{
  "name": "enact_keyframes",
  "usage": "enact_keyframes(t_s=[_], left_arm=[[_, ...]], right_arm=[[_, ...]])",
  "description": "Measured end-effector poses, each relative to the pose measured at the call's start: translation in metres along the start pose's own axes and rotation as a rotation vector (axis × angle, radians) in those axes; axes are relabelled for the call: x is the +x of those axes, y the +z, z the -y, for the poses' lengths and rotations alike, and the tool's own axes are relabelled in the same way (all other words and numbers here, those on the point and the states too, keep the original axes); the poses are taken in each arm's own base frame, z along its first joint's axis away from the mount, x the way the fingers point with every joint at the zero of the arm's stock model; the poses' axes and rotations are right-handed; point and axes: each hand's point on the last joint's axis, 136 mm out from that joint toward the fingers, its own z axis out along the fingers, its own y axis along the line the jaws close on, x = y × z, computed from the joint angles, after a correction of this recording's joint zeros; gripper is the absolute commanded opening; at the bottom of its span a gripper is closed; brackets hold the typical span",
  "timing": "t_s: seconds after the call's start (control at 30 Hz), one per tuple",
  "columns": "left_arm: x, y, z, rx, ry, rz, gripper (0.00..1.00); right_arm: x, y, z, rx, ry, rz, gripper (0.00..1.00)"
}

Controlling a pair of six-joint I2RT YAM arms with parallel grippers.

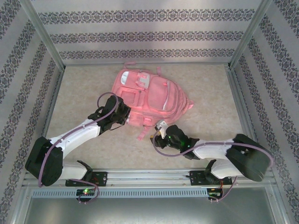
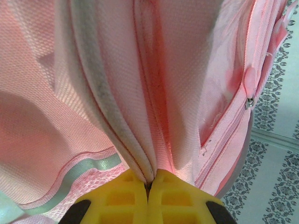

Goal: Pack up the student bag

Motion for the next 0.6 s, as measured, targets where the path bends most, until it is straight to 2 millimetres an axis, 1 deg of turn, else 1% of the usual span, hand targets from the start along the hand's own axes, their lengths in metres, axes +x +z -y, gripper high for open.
enact_keyframes(t_s=[0.1,0.2,0.43,0.6], left_arm=[[0.005,0.000,0.001,0.003,-0.002,-0.009,0.00],[0.007,-0.001,0.003,0.007,-0.003,-0.014,0.00],[0.008,-0.003,0.007,0.014,-0.015,-0.018,0.00],[0.010,-0.003,0.007,0.014,-0.016,-0.020,0.00]], right_arm=[[0.005,0.013,0.002,0.011,-0.008,0.010,0.50],[0.007,0.021,0.004,0.022,-0.010,0.023,0.50],[-0.004,0.039,0.009,0.061,0.000,0.077,0.51],[-0.007,0.049,0.012,0.081,0.004,0.085,0.51]])
